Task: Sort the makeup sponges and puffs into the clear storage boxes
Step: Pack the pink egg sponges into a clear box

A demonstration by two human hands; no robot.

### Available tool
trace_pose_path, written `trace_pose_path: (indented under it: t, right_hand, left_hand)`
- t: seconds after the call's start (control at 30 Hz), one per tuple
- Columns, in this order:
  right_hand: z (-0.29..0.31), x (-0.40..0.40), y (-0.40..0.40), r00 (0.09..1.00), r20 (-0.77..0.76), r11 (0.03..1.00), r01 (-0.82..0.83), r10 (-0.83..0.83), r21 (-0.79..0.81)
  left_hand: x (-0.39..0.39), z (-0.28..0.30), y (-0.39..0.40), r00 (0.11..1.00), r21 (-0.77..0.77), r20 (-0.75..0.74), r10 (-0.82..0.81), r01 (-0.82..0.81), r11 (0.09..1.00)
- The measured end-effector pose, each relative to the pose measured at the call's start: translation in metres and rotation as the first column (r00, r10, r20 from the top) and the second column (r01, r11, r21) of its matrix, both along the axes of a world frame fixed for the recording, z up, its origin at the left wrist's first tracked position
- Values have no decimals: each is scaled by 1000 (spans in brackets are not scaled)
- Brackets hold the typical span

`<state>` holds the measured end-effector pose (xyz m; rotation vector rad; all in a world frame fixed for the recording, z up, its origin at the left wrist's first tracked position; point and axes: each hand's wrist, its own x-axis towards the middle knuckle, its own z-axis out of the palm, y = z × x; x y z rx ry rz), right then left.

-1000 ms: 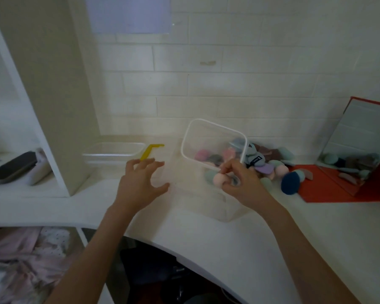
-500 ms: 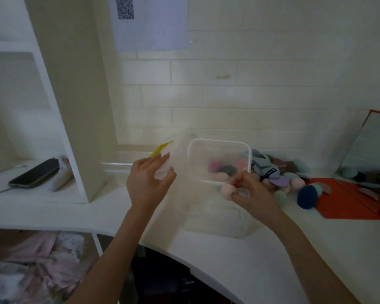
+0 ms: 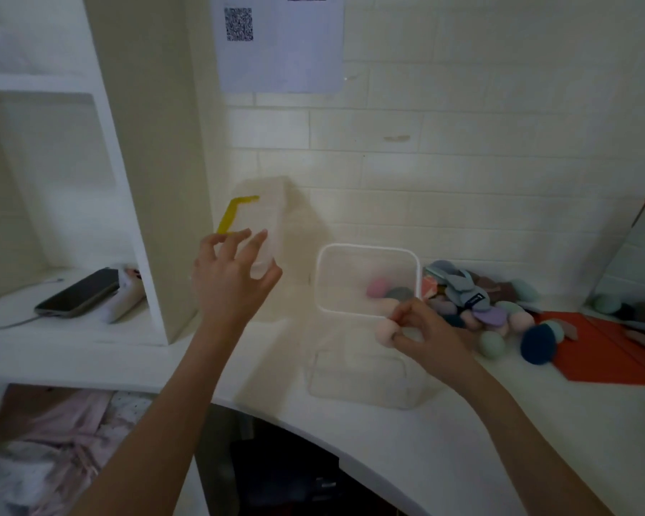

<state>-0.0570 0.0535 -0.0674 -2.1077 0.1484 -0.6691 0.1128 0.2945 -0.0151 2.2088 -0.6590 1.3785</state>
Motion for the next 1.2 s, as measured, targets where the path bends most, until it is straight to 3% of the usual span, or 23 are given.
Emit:
trace_pose_path:
  t: [0.1, 0.23, 0.3, 0.4, 0.53, 0.6, 0.67, 0.73, 0.77, 0.8, 0.87, 0.93, 1.0, 1.07, 1.13, 1.2]
  right_hand:
    - [-1, 9, 8, 998, -36, 999, -46, 47, 15]
    - [-2, 15, 16, 996, -22, 994, -83, 85, 68]
    - [-1, 17, 18, 996, -13, 993, -84, 85, 87]
    - [1, 20, 25, 996, -12, 992, -91, 92, 84]
    - [4, 24, 36, 994, -7, 992, -104, 105, 75]
    - [4, 28, 40, 994, 10, 991, -112, 112, 69]
    - [5, 32, 45, 990, 25, 986, -141, 140, 90]
    - [7, 35, 47, 983, 17, 979, -181, 181, 91]
    - [8, 36, 47, 981, -1, 978, -195, 195, 69]
    - [10, 37, 48, 976, -12, 975, -216, 217, 53]
    - [13, 40, 46, 973, 38, 967, -230, 227, 113]
    - [17, 37, 39, 975, 201, 923, -162, 95, 348]
    - [19, 32, 20, 946, 292, 844, -43, -137, 535]
    - [17, 24, -1, 942, 284, 836, -8, -178, 549]
    - [19, 20, -5, 962, 253, 851, -45, -105, 523]
    - [24, 24, 4, 975, 209, 892, -33, -70, 452]
  left_hand:
    - [5, -8, 19, 996, 114, -87, -29, 39, 993]
    - [15, -8, 54, 960, 68, -246, -132, 153, 986]
    - [15, -1, 64, 949, 130, -305, -85, 130, 983]
    - [12, 3, 65, 954, 267, -300, -7, 91, 959]
    - [6, 6, 59, 971, 332, -229, 66, 14, 943]
    - [-10, 2, 49, 994, 259, -78, -72, 90, 962]
    - [-31, -11, 29, 938, 173, -50, -343, 347, 922]
    - [-45, -25, 11, 750, 3, -345, -565, 603, 798]
    - [-46, -31, 4, 621, -122, -482, -618, 651, 749]
    - [-45, -35, 0, 535, -193, -571, -623, 650, 735]
    - [-38, -39, -5, 533, -77, -707, -464, 595, 800]
    - [-32, -42, -9, 556, 82, -781, -283, 541, 837]
    - [-30, -45, -13, 561, 128, -800, -213, 507, 853]
    - [-30, -49, -17, 585, 149, -787, -197, 490, 859]
    - [-28, -54, -23, 615, 115, -747, -254, 495, 861]
    - [-32, -57, -27, 561, -114, -713, -421, 499, 859]
